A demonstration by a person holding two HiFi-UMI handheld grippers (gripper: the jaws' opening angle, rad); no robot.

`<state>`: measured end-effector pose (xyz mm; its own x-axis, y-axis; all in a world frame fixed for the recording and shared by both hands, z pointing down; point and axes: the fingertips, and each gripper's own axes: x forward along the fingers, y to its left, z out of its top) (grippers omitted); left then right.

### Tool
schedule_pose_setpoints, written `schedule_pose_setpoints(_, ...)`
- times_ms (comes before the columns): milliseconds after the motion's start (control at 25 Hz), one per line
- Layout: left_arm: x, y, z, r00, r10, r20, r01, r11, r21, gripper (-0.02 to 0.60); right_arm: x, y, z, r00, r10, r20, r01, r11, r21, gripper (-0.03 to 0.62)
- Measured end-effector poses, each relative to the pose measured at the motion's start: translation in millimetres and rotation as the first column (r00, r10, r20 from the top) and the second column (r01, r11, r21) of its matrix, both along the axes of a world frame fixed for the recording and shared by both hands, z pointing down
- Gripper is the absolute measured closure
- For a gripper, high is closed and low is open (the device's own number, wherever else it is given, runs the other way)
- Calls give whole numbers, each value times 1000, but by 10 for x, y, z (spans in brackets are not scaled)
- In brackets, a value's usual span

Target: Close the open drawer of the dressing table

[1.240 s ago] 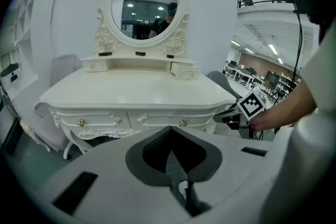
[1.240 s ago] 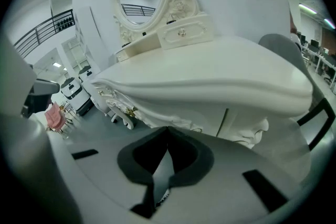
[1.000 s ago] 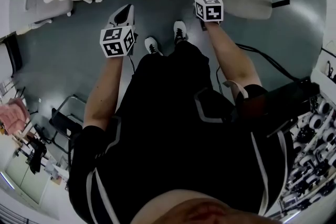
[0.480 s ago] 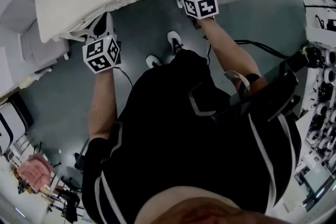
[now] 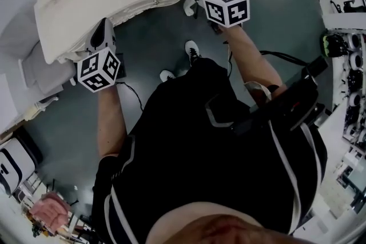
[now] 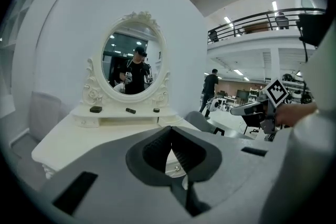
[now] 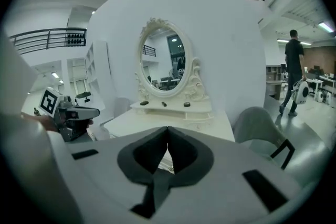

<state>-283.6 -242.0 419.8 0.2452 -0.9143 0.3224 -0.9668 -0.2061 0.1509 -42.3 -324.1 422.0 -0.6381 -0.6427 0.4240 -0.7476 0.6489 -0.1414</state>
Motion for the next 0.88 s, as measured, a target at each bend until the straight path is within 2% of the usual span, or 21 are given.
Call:
schedule_pose_setpoints(200,131,63,-429,1000,-14,-23,16,995,95,577,95,27,-495,999,-25,25,23,997,77,589)
schedule_pose_setpoints(360,283,156,-751,998,17,-53,-11,992,127,577,161,98,-890,998,-56,23,53,989,141,589)
schedule_pose_setpoints(640,362,35,-1154,997,-53,-49,61,980,191,577,290,-30,-1391,994,-101,43,88,968,233,589)
schedule_pose_setpoints(880,579,-44,-1429,999,-53,5,50,969,240,577,421,-99,-1651,993,-109,40,93,954,286,591)
